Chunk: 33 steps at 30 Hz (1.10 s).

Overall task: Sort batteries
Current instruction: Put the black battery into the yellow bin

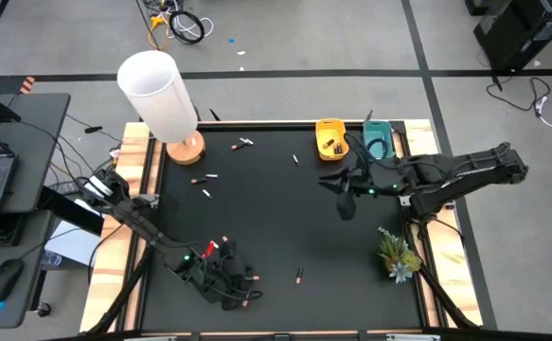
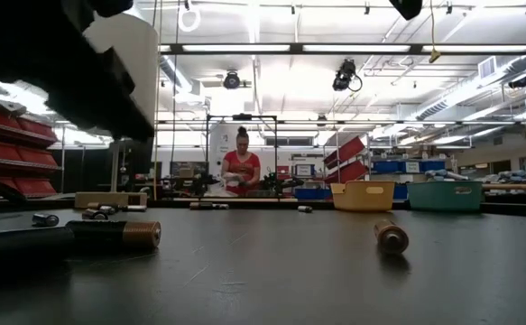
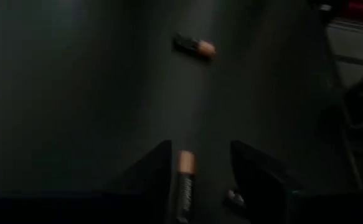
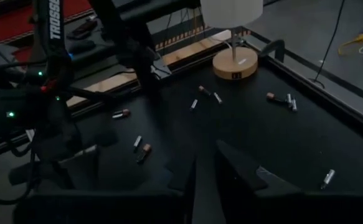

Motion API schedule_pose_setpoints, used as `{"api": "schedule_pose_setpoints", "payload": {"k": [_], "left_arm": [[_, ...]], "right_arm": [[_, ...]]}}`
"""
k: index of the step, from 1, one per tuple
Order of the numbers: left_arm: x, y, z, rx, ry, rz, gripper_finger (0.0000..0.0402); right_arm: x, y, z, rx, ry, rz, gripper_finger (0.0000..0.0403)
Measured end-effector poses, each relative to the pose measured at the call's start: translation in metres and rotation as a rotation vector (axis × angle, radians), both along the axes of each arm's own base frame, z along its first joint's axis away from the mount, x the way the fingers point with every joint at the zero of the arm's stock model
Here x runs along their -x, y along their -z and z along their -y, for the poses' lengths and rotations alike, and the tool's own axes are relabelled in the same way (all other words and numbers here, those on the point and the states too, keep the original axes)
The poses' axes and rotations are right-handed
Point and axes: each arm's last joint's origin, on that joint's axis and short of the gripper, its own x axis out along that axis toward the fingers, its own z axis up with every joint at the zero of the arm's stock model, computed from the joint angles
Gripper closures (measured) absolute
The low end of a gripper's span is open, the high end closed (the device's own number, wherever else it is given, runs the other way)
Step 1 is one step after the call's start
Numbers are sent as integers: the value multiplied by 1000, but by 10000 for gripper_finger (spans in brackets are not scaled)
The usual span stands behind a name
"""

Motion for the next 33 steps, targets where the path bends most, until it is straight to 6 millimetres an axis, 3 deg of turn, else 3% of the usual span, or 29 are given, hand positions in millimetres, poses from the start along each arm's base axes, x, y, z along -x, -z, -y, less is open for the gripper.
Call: {"api": "schedule_pose_setpoints", "payload": {"k": [5,9,14,17,23,28,33], "left_arm": [[6,6,0,22,-38,1,199],[20,-1,26,176,-27,76,206],[35,-15,51,189,-154,156,220],[29,-15,66,156,-200,141,228],[-2,-3,103,99,-237,87,235],[-8,12,117,138,-344,31,235],[-6,18,118,94,-376,1,235]], "right_arm": [[5,3,1,-5,0,-43,350],[10,7,1,-17,-8,-101,355],[15,7,2,-2,-15,-123,357],[17,5,3,32,-34,-123,357],[24,1,5,80,-61,-116,360],[29,-3,6,111,-79,-108,363],[34,-5,7,132,-91,-101,364]]}}
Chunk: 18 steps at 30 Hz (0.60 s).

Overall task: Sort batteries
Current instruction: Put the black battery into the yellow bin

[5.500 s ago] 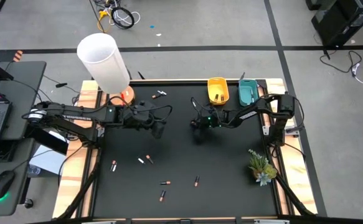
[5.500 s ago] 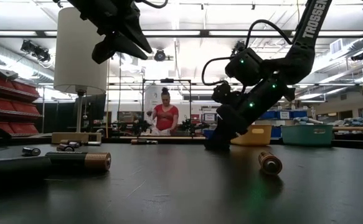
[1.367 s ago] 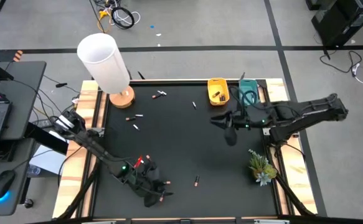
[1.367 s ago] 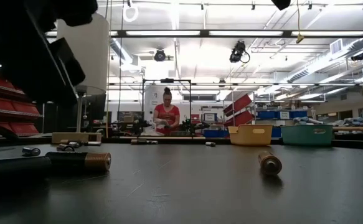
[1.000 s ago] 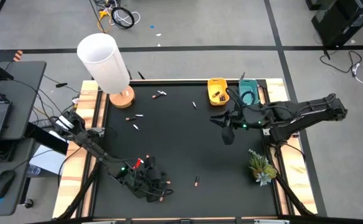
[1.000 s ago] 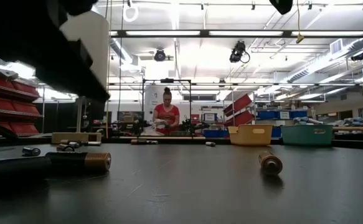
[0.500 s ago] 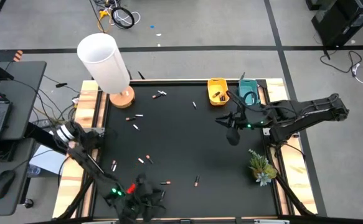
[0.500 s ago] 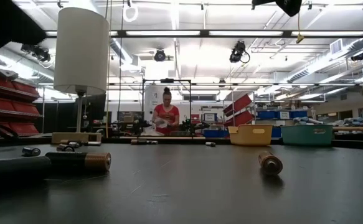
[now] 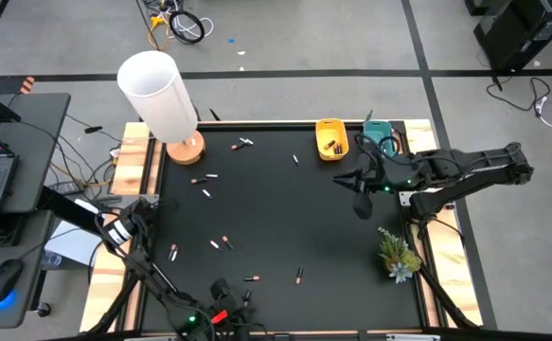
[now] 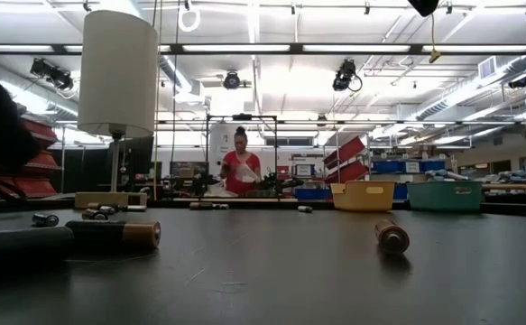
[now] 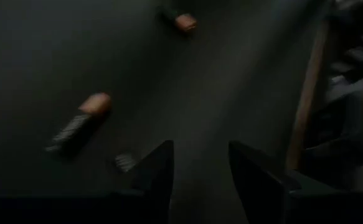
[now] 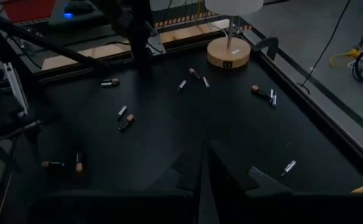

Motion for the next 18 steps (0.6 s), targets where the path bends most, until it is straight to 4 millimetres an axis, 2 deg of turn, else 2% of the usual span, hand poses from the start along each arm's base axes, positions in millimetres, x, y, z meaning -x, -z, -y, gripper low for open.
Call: {"api": "schedule_pose_setpoints", "payload": {"k": [10,18], "left_arm": [[8,7,-7,-51,-11,-115,235],[7,8,-7,-43,-9,-116,235]], "right_arm": [[8,-2,1,-3,-10,0,368],[9,-3,1,-2,-16,5,371]]}}
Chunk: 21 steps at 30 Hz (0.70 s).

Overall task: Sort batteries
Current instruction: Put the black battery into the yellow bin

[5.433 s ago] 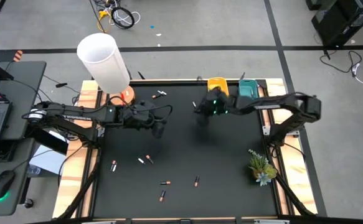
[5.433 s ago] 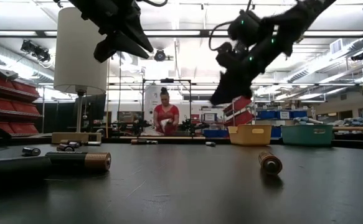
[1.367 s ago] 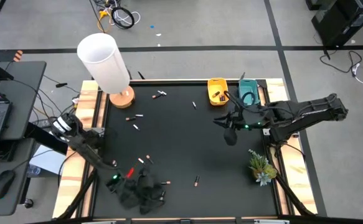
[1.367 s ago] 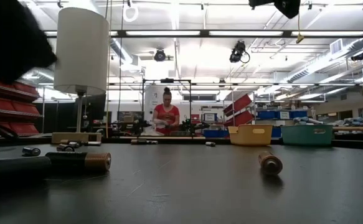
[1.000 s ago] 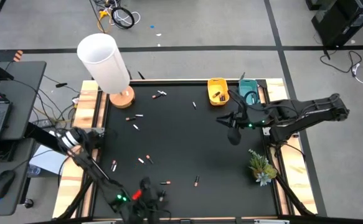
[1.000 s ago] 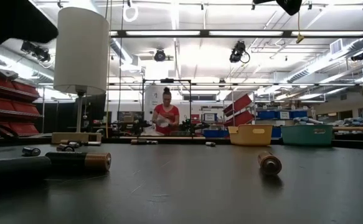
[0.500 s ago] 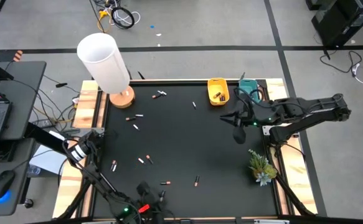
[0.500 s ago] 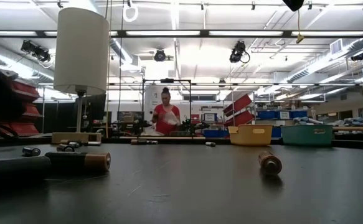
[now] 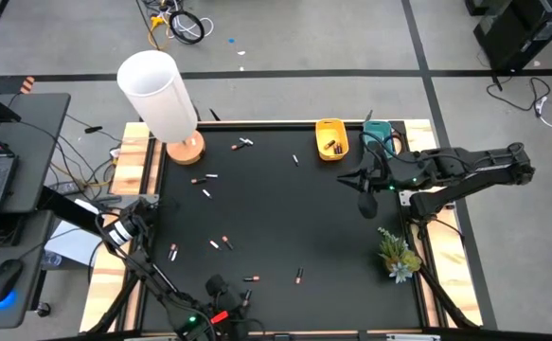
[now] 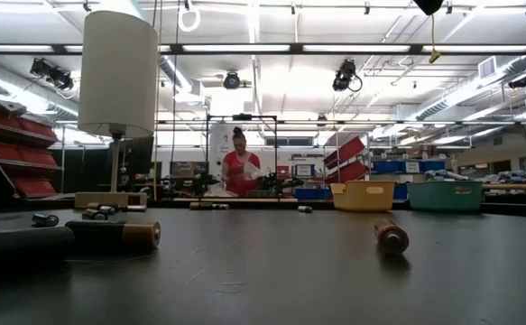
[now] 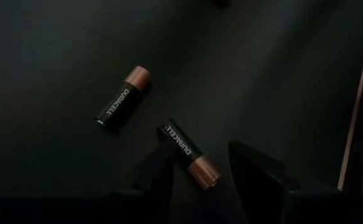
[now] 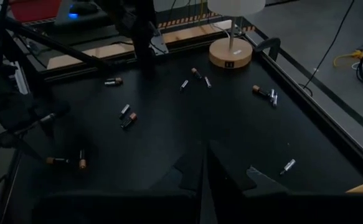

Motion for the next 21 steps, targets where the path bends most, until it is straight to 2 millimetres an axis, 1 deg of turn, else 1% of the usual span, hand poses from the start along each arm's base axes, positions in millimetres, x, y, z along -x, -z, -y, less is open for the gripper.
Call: {"api": "schedule_pose_setpoints", "payload": {"k": [3,11,15,21], "left_arm": [[-2,1,-2,1,-7,-2,235],[-9,10,-15,16,-35,-24,235],[-8,18,-17,53,-31,-33,235],[-6,21,-18,78,-35,-50,235]], "right_arm": [[0,0,0,1,-1,0,373],[0,0,0,0,-2,4,375],[0,-1,0,-1,-4,7,375],[0,-1,0,14,-13,3,382]]}}
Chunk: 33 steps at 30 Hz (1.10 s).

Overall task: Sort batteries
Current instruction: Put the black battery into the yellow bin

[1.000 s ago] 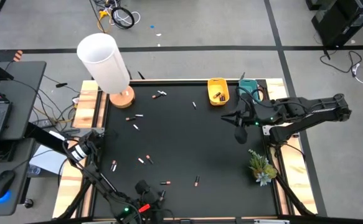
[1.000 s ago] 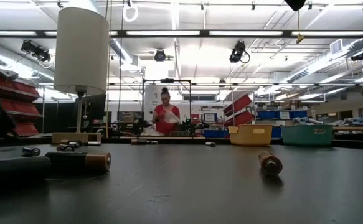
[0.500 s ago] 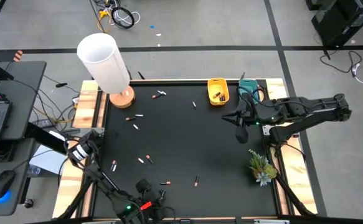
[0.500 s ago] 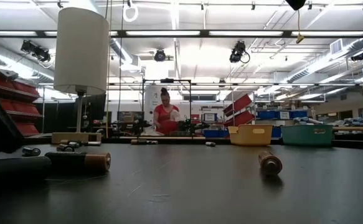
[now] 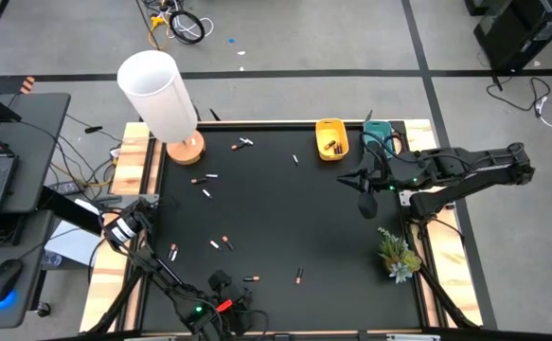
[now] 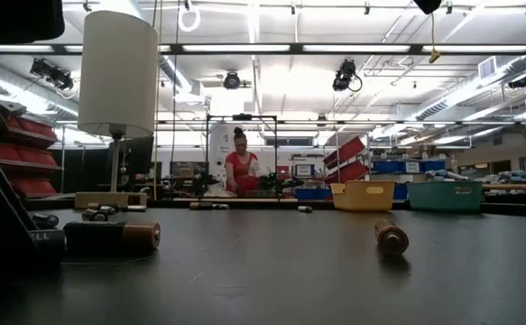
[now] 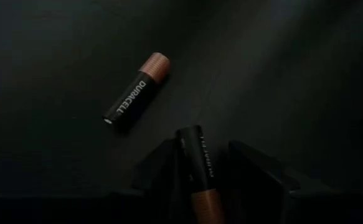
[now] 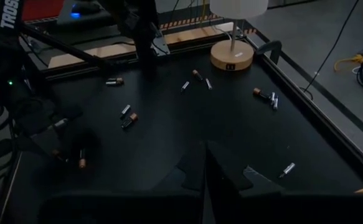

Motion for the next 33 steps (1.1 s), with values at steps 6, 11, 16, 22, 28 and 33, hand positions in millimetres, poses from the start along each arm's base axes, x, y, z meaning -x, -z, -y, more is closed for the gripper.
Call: {"api": "schedule_pose_setpoints", "payload": {"k": [6,11,16,22,28,33], "left_arm": [[2,0,-2,4,11,-56,251],[5,2,-5,-18,12,-106,310],[6,4,-6,-17,16,-148,347],[5,2,-7,-16,14,-151,347],[4,-17,-9,-50,44,-145,347],[-5,-38,-15,-52,24,-35,347]], "right_arm": [[0,0,0,7,-4,-1,381],[0,0,0,7,-4,-1,384],[2,-1,0,5,-4,7,387],[6,-3,1,3,-4,20,383],[8,-4,1,-1,-3,27,389],[7,-3,1,-6,1,19,388]]}}
